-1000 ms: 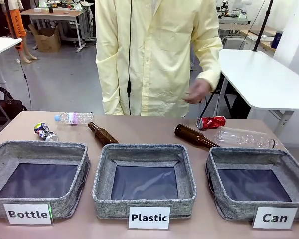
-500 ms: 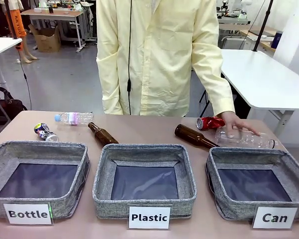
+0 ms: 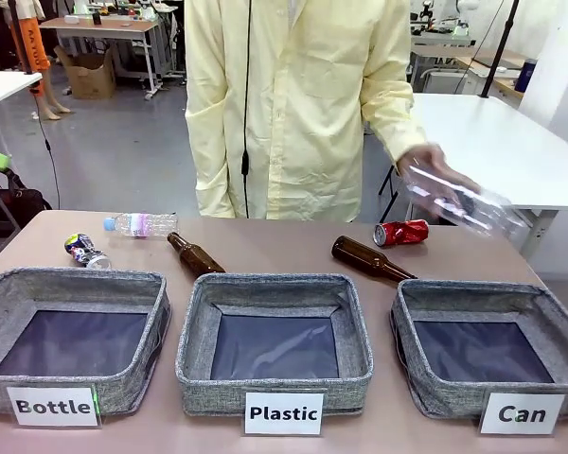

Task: Sort the can waste into the basket.
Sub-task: Pick up the can waste from the table and place it in the right Fabric basket.

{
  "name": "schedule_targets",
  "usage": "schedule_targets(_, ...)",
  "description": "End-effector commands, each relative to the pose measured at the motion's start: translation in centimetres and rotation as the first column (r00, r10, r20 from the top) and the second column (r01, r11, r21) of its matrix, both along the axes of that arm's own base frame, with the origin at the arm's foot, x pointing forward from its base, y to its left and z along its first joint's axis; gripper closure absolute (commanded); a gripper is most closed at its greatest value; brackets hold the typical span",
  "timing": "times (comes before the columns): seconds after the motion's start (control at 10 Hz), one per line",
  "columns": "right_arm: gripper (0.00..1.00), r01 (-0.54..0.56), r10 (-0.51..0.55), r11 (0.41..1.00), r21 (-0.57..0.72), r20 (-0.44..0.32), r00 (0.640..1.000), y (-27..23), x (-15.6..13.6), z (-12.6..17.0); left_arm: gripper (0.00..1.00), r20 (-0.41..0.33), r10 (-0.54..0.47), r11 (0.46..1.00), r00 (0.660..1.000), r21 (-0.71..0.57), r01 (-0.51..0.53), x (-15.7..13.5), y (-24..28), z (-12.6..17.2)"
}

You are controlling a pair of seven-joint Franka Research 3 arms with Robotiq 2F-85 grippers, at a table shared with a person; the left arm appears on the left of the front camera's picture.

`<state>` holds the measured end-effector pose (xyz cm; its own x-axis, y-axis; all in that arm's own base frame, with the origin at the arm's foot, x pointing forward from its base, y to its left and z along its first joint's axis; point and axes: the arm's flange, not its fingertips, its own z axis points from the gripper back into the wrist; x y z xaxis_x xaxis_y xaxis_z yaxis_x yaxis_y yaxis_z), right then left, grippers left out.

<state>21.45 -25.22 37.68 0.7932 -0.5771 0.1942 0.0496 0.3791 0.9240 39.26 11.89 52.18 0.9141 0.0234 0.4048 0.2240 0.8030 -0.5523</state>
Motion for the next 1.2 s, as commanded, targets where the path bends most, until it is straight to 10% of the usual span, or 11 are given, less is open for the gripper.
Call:
schedule_targets(0.0,0.0,-0.001,0.001,1.0,-0.004,0.036,0.999,-0.1,0.1,0.1,0.0,-0.178,0.009,0.995,0.984,0.098,0.009,2.7,-1.4,-0.6)
schedule_targets(0.4,0.0,-0.001,0.001,1.0,-0.004,0.036,0.999,-0.1,0.1,0.1,0.0,-0.331,0.263,0.923,0.906,0.359,-0.137,7.4,-5.6,-2.6)
schedule_targets(1.1,0.0,-0.001,0.001,1.0,-0.004,0.036,0.999,-0.1,0.1,0.1,0.0,-0.319,0.279,0.912,0.906,0.384,-0.146,8.0,-6.1,-4.5)
